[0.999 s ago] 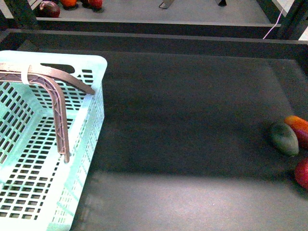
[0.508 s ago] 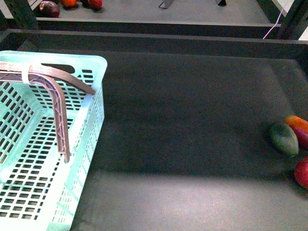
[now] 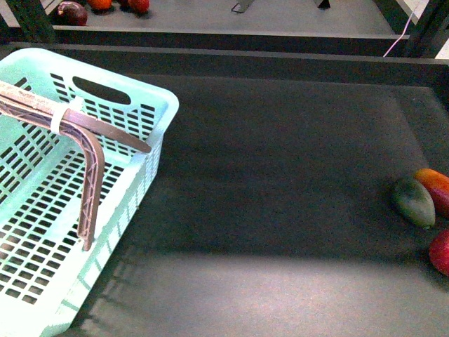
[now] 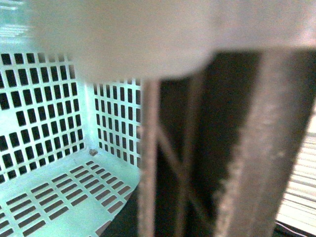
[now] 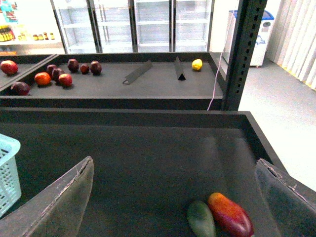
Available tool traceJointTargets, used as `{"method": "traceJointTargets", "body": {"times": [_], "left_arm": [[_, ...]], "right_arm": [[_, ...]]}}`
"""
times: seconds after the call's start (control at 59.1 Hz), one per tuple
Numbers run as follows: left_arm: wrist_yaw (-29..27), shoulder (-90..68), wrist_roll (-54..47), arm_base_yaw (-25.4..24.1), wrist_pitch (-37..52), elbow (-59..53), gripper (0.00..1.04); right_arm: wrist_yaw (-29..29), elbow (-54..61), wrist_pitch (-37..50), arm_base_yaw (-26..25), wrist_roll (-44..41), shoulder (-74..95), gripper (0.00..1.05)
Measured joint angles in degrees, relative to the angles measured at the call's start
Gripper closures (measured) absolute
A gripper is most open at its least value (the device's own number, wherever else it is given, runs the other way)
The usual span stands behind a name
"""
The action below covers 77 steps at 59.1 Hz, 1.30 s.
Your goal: Pick apple with right arm and hold basket with left
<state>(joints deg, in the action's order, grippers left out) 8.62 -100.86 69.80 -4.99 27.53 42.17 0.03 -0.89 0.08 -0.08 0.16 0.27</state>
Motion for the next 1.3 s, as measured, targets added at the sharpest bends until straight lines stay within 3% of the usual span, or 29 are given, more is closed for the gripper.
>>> {"method": "traceJointTargets", "body": {"times": [0.542,0.677,1.101,1.304], "left_arm": [[3.4,11.4,-4.9,10.2,-11.5,4.6,0.90],[3.4,14.0,-5.9,14.3,-14.1,7.9,0.90],[4.7,15.3,-5.7,33.8,-20.8,11.5,0.90],[4.6,16.6,-6.8,38.6,-23.3,12.1,0.90]], "right_arm": [[0.0,0.0,0.0,0.0,0.0,0.0,0.09],[0.0,0.0,0.0,0.0,0.0,0.0,0.09],[0.0,0.0,0.0,0.0,0.0,0.0,0.09],[0.0,0.0,0.0,0.0,0.0,0.0,0.09]]}}
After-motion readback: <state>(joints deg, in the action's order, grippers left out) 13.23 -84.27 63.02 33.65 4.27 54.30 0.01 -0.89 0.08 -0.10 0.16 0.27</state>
